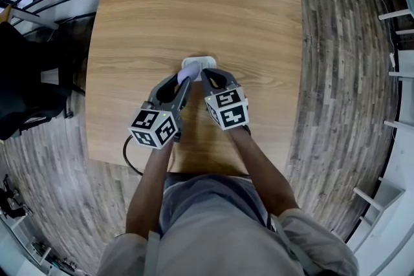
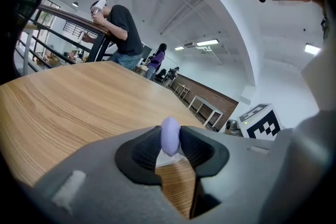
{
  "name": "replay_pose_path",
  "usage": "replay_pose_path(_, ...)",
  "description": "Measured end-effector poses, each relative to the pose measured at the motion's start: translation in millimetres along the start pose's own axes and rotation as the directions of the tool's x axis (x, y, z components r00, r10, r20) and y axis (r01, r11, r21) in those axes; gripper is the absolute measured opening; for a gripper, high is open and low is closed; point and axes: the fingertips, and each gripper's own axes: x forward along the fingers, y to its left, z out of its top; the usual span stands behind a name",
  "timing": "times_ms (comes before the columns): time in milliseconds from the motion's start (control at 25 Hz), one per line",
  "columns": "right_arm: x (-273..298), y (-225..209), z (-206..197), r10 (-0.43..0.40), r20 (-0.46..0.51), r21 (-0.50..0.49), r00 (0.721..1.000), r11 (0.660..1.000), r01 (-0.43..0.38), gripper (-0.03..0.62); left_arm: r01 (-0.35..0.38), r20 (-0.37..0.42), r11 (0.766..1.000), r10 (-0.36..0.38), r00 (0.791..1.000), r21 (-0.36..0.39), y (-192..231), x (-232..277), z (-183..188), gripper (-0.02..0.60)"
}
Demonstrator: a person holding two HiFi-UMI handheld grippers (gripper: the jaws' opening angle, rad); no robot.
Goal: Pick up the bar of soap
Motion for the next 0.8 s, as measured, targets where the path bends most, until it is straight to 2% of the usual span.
replay_pose_path(800,-50.8,20.3,38.0,0.017,0.131,-0.025,0.991,1.0,-0.014,0.002,-0.005,0.117,1.0,0.004,0.993,0.007,-24.6,-34.5,35.5,0.118)
